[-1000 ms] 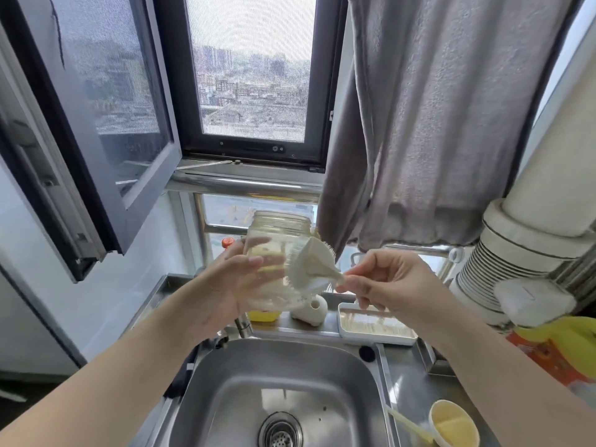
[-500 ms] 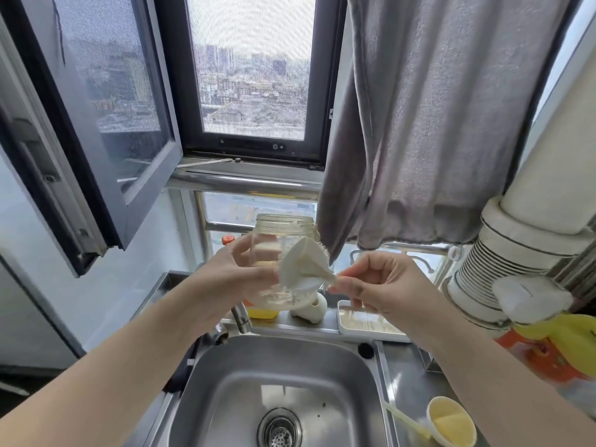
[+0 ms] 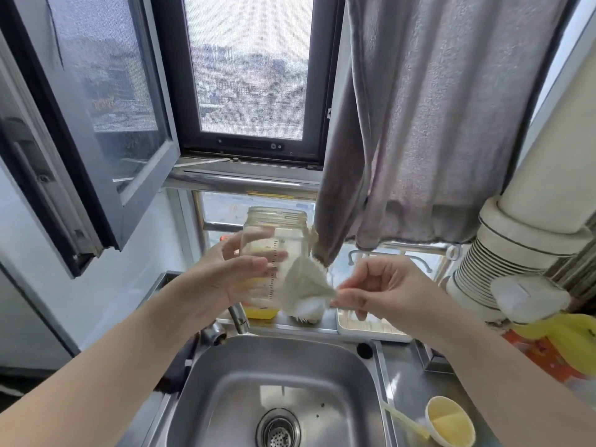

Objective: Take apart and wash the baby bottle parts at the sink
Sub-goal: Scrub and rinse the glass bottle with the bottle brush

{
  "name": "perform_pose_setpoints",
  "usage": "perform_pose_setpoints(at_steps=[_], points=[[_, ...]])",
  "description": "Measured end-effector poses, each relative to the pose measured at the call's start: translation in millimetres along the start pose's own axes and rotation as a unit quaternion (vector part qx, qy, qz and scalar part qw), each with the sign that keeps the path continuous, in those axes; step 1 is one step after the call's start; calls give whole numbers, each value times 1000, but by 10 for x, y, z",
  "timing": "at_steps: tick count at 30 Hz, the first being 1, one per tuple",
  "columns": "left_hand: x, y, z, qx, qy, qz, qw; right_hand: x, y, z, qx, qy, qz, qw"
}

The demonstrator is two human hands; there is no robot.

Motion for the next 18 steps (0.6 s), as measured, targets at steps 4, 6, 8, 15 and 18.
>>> perform_pose_setpoints(at_steps=[4, 6, 8, 15, 18], points=[[6, 30, 84, 40, -16, -32, 999, -56, -208, -10, -57, 18, -22, 998], [37, 69, 60, 39, -18, -20, 999, 30, -234, -66, -70, -14, -45, 996], [34, 75, 10, 30, -11, -4, 999, 112, -125, -74, -31, -41, -49, 997], [-6, 24, 90, 45, -5, -7, 999, 3, -225, -28, -55, -6, -1, 998], [24, 79, 50, 45, -15, 15, 999, 136, -200, -81, -63, -49, -31, 996]])
Point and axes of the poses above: each hand's wrist, its own z-axis away from the middle knuckle, its own y-axis out of the palm, x = y × z, the point moved 3 cm from there along -z, towards the middle knuckle, and after that the axes turned 12 degrees about y, right-handed, at the moved point
